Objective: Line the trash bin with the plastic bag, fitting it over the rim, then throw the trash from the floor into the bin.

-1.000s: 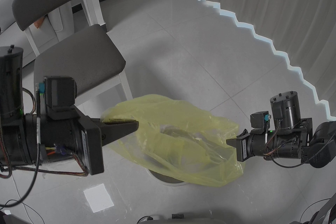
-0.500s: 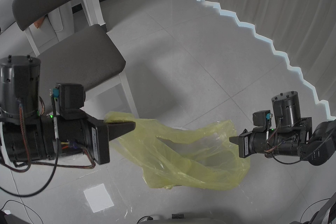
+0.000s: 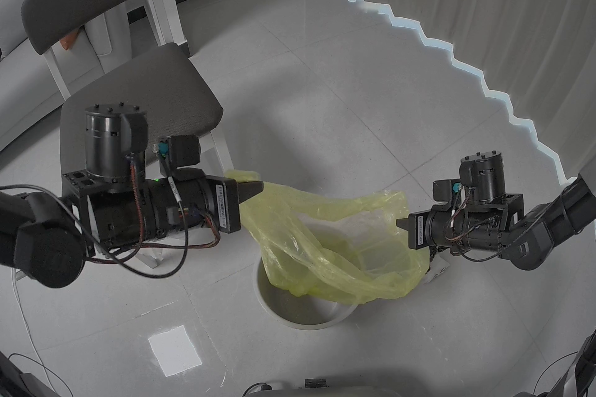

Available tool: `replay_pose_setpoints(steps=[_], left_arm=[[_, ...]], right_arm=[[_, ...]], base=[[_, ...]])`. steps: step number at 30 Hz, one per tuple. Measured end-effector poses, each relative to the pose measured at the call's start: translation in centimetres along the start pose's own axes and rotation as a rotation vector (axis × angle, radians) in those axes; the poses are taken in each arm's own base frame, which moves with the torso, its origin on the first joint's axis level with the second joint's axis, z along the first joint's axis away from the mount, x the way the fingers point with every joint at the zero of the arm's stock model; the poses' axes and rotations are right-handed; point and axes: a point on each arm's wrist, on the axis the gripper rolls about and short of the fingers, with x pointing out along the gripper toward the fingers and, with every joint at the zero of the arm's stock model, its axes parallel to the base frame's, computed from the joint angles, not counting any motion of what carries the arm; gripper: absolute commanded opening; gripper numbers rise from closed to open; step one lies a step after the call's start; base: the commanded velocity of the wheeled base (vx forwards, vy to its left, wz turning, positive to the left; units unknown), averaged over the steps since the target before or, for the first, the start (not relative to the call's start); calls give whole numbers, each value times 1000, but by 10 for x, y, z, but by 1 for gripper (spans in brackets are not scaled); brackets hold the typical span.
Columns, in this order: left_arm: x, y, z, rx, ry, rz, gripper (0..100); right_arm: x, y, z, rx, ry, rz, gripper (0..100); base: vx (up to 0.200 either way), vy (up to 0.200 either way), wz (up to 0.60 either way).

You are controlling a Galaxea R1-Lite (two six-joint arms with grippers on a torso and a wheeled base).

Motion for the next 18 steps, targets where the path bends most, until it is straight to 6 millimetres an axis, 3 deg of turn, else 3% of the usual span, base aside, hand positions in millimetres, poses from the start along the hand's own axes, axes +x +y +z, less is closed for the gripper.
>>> replay_pose_setpoints(steps=[7,14,18], left_arm=[[15,5,2,-63,6,-7,0],[18,10,-39,-99,136,-6,0],[22,11,-56,-94,125,-24,0]], right_arm=[[9,-2,-4,3,26,21,0],[25,4,-24,-12,70,37,0],[38,5,-33,-20,70,47,0]], base=[[0,0,0],[0,0,0],[0,0,0]])
